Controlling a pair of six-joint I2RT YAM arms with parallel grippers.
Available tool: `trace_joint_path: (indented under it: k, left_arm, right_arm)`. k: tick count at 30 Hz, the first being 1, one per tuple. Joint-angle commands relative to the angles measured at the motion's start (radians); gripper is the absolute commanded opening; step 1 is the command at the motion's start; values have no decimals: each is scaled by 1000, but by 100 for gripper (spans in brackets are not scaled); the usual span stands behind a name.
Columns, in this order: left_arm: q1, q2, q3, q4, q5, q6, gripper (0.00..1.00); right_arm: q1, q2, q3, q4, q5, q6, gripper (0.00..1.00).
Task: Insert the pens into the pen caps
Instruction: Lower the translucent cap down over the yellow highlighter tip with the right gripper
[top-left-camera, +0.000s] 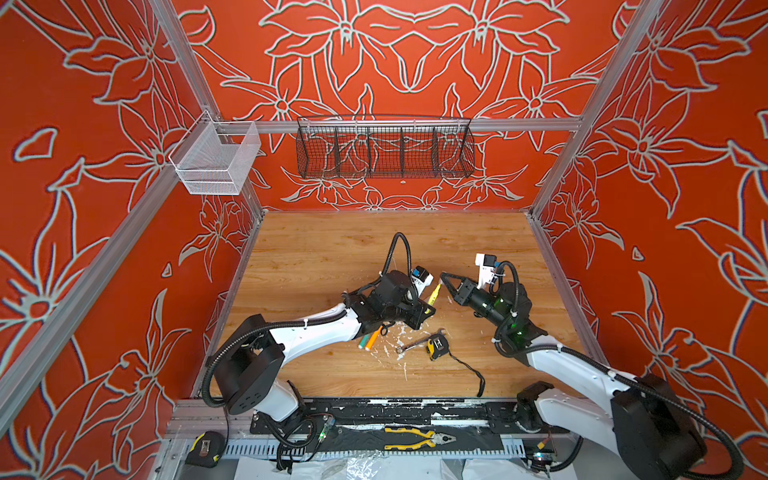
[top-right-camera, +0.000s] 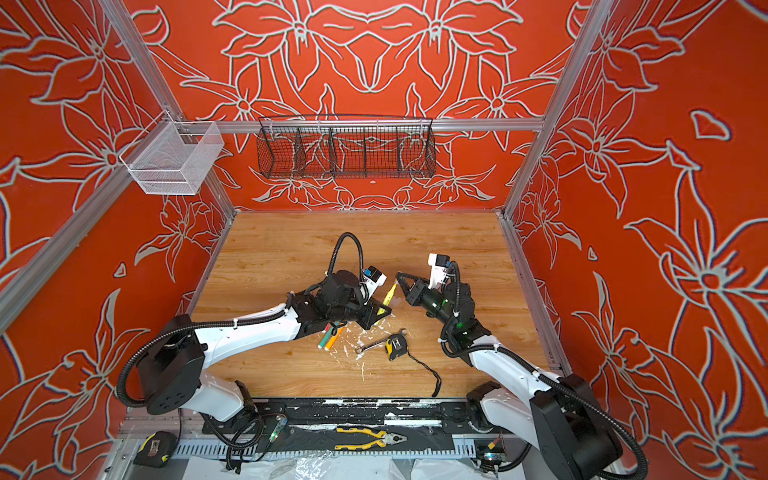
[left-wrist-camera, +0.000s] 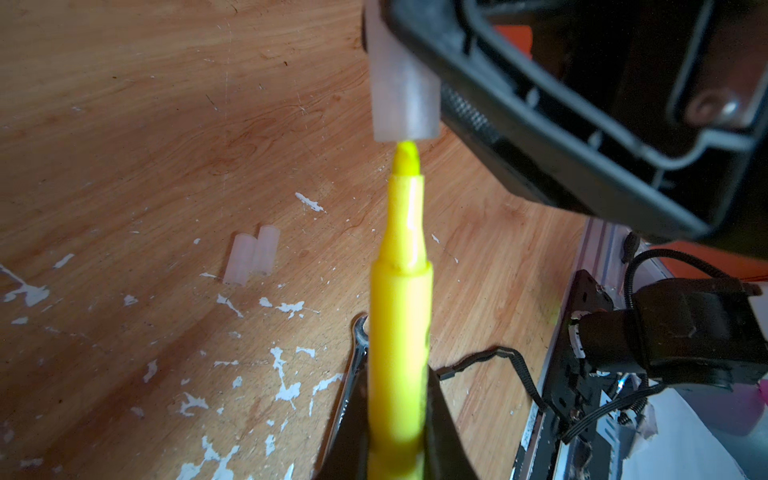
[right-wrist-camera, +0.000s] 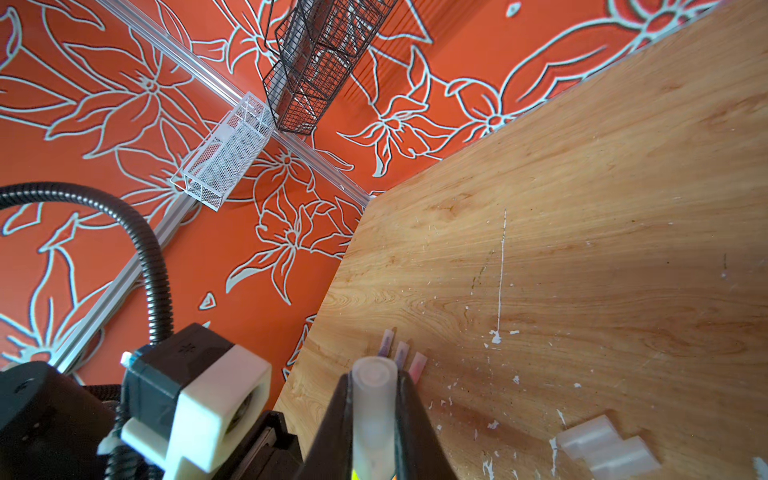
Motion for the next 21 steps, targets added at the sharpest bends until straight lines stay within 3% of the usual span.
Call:
trace_joint_path:
  k: [1, 21]
  left_arm:
    - [-7, -29, -7, 17, -11, 8, 0]
    - [-7, -84, -45, 32, -76, 13, 0]
  right_arm:
    - [12, 9, 35, 39, -12, -7, 4]
    - [47, 51, 50, 58, -43, 6, 4]
